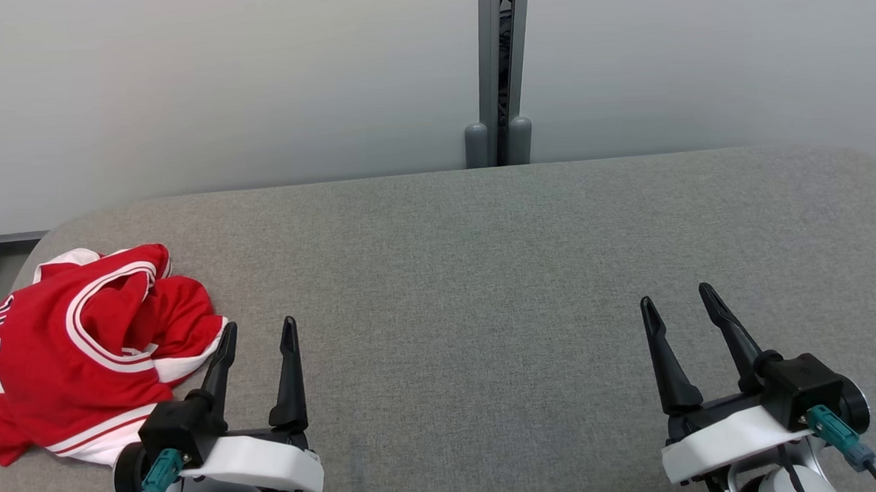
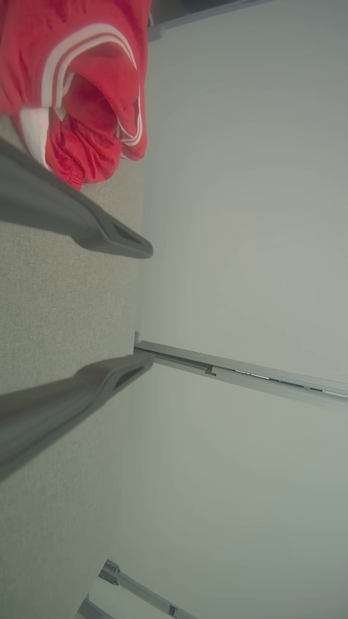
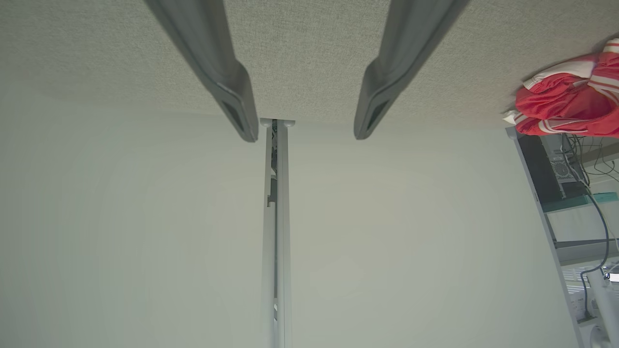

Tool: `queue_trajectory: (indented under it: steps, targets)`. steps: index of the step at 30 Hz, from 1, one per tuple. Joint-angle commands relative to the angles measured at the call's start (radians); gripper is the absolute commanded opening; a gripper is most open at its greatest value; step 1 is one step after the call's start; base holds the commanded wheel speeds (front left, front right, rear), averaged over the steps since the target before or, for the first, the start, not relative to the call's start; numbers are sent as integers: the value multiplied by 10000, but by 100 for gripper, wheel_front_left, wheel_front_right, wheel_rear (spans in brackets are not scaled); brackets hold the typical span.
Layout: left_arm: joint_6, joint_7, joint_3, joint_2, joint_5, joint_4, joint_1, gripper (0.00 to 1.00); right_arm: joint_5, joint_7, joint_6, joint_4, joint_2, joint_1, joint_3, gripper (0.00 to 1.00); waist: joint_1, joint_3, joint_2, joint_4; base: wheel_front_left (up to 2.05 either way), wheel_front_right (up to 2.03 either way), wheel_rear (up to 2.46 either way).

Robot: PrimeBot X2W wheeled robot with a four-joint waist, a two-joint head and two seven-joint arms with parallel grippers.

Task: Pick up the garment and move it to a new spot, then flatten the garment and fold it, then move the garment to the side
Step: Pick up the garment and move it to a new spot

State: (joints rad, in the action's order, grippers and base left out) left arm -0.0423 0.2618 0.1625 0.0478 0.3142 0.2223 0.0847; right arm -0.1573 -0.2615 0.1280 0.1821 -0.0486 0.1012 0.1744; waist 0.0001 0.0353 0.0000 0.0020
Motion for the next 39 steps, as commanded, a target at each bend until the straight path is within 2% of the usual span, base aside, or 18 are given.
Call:
queue_trajectory:
  steps: [1,4,11,30,39]
  targets:
    - [-67,44,-33,46,-66,-15,-62,100,65,-57,50,15,-44,-47,-7,100,-1,-17,0,6,0,0,0]
    - [-13,44,-55,48,-69,-178,-15,100,108,-57,50,6,-43,-62,-1,100,-1,-32,0,52,0,0,0]
    - [-376,34,-118,46,-345,-226,-60,100,93,-57,50,-47,-43,-117,119,100,-1,19,0,382,0,0,0]
    - [-830,34,-407,45,-1254,-269,-157,100,121,-56,49,-226,-47,-202,164,100,-1,-68,0,2281,0,0,0]
    - [-945,34,-606,44,-1490,-255,-307,100,204,-56,38,-236,-48,-270,155,100,-1,36,0,2897,0,0,0]
